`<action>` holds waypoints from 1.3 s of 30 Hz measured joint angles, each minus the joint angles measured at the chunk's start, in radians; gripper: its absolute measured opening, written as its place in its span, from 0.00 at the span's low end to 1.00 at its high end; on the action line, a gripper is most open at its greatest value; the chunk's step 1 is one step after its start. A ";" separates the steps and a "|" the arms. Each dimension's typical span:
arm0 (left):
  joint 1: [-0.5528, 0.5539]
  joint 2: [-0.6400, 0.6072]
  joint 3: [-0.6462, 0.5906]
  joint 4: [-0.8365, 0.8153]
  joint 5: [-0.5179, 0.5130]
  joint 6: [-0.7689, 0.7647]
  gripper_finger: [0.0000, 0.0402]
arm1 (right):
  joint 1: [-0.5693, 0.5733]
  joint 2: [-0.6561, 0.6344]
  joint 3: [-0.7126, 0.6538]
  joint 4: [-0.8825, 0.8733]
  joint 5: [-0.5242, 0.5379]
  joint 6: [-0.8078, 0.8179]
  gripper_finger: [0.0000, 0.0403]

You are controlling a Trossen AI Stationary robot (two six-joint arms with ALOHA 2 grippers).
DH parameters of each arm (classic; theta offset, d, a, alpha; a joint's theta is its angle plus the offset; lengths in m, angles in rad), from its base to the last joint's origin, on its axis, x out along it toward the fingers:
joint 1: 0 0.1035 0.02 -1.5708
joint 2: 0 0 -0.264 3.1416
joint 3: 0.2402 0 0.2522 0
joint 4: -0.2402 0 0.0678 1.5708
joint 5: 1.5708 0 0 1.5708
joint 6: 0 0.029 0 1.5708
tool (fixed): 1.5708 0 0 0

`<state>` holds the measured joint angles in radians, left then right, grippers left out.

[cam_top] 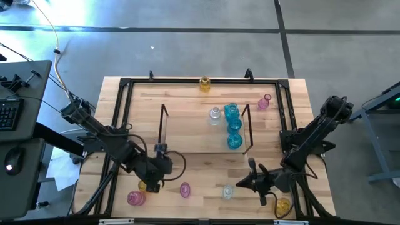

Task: Sort vases onto shelf
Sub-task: Put the right transparent vase aligned with the other transparent vase on the shelf

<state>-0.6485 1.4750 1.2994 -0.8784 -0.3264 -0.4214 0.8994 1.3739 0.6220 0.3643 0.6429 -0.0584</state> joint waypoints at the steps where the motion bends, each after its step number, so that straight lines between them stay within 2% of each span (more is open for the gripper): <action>1: 0.002 0.000 -0.025 0.057 0.015 0.032 0.02 | 0.002 0.000 0.023 -0.039 -0.001 0.019 0.00; 6: 0.034 0.001 -0.176 0.386 0.096 0.173 0.01 | 0.011 0.000 0.169 -0.378 0.004 0.208 0.00; 11: 0.084 0.001 -0.289 0.640 0.135 0.248 0.00 | 0.011 0.000 0.349 -0.824 -0.022 0.533 0.01; 14: 0.120 0.001 -0.325 0.705 0.113 0.266 0.00 | 0.011 0.000 0.453 -1.073 -0.069 0.755 0.07; 19: 0.161 0.001 -0.363 0.817 0.056 0.291 0.00 | 0.011 0.000 0.559 -1.378 -0.203 1.081 0.24; 23: 0.171 0.001 -0.387 0.900 0.028 0.323 0.00 | 0.011 0.001 0.575 -1.511 -0.352 1.319 0.35; 28: 0.164 0.000 -0.387 0.899 0.028 0.326 0.00 | 0.024 0.004 0.575 -1.585 -0.471 1.508 0.43; 33: 0.144 0.000 -0.387 0.891 0.028 0.321 0.00 | 0.046 0.045 0.575 -1.653 -0.572 1.608 0.51; 39: 0.122 0.000 -0.387 0.881 0.013 0.318 0.00 | 0.061 0.121 0.574 -1.648 -0.628 1.656 0.61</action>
<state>-0.5260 1.4754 0.9123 0.0023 -0.3133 -0.1036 0.9604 1.4952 1.1961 -1.2833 0.0146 1.5972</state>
